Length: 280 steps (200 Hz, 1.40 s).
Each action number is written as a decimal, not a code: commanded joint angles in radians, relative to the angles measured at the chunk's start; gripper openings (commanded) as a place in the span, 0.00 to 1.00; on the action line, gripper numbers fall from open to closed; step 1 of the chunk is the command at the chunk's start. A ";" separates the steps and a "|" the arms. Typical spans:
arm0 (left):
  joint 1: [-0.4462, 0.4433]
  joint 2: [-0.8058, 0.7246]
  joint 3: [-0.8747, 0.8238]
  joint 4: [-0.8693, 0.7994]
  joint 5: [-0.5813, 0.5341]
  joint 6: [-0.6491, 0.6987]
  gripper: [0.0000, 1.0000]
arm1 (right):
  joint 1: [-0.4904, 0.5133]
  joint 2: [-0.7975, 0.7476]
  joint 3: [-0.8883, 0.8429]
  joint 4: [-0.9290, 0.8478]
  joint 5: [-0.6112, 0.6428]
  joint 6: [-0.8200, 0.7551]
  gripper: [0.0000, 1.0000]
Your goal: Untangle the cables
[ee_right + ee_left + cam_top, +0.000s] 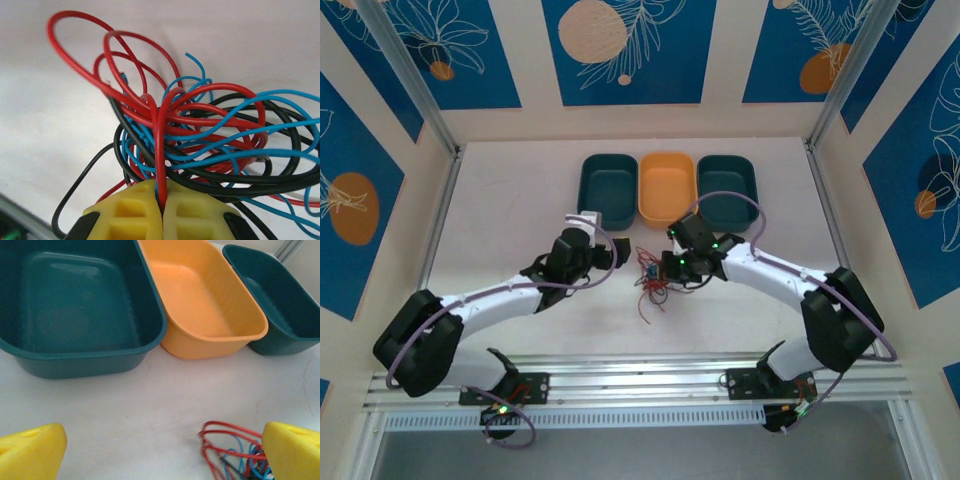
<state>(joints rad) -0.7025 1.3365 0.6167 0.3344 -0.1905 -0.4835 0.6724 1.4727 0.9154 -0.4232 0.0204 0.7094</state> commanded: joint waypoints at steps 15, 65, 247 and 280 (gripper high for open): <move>0.022 -0.079 0.022 -0.074 -0.051 0.053 1.00 | 0.042 0.068 0.108 0.001 -0.117 -0.026 0.00; 0.082 -0.192 -0.018 -0.134 -0.074 0.088 1.00 | 0.049 0.108 0.170 -0.011 -0.156 -0.041 0.08; 0.219 -0.026 0.124 -0.383 0.255 0.091 0.97 | 0.065 0.190 0.344 -0.248 0.004 -0.069 0.19; 0.219 -0.017 0.111 -0.353 0.234 0.060 0.98 | 0.073 0.261 0.429 -0.319 0.029 -0.103 0.19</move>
<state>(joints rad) -0.4892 1.3144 0.7338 -0.0620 0.0341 -0.3851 0.7326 1.6863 1.2896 -0.6476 0.0166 0.6521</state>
